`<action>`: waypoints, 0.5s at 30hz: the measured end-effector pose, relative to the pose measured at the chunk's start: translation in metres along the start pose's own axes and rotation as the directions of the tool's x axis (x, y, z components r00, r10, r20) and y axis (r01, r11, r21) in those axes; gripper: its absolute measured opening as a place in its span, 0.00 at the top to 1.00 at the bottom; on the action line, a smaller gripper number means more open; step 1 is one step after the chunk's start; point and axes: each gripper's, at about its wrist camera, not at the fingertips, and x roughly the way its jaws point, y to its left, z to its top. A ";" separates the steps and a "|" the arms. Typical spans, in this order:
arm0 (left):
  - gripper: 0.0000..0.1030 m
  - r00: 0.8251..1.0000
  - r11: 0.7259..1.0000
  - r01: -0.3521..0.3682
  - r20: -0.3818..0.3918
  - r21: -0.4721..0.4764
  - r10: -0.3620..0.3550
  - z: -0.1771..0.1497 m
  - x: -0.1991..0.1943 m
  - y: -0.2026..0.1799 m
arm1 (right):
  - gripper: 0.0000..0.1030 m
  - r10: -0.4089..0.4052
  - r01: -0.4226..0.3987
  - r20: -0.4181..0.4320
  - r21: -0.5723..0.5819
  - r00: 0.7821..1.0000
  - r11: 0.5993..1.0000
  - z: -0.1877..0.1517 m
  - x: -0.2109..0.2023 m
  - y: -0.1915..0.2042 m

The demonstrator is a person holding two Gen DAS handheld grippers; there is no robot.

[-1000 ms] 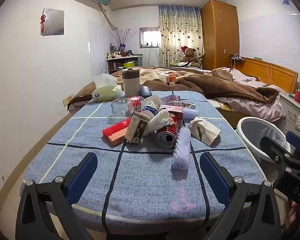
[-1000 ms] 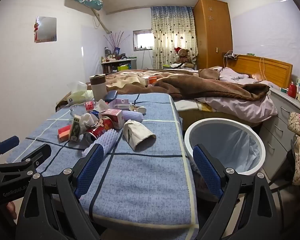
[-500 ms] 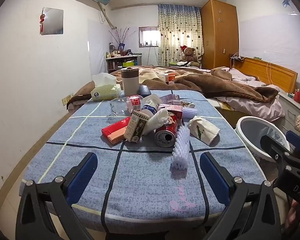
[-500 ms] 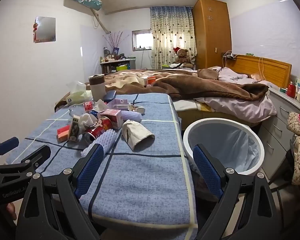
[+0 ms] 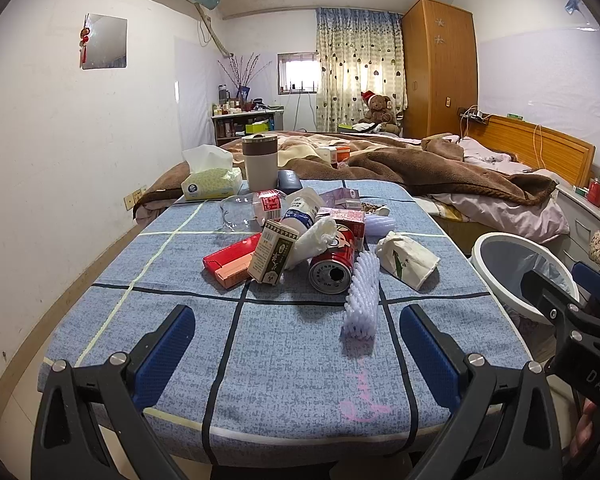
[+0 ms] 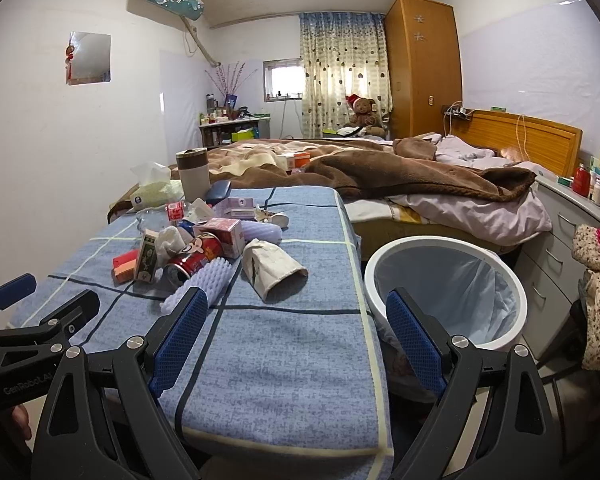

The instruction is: Collect trash

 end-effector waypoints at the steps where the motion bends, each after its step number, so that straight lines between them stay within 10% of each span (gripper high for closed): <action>1: 0.00 1.000 1.000 -0.001 0.000 0.000 0.001 0.000 0.000 0.000 | 0.10 -0.001 0.001 0.001 0.000 1.000 1.000 0.000 0.000 0.000; 15: 0.00 1.000 1.000 -0.001 -0.001 -0.001 0.001 -0.001 -0.002 -0.001 | 0.10 -0.005 0.005 0.001 -0.002 1.000 1.000 -0.001 0.002 0.000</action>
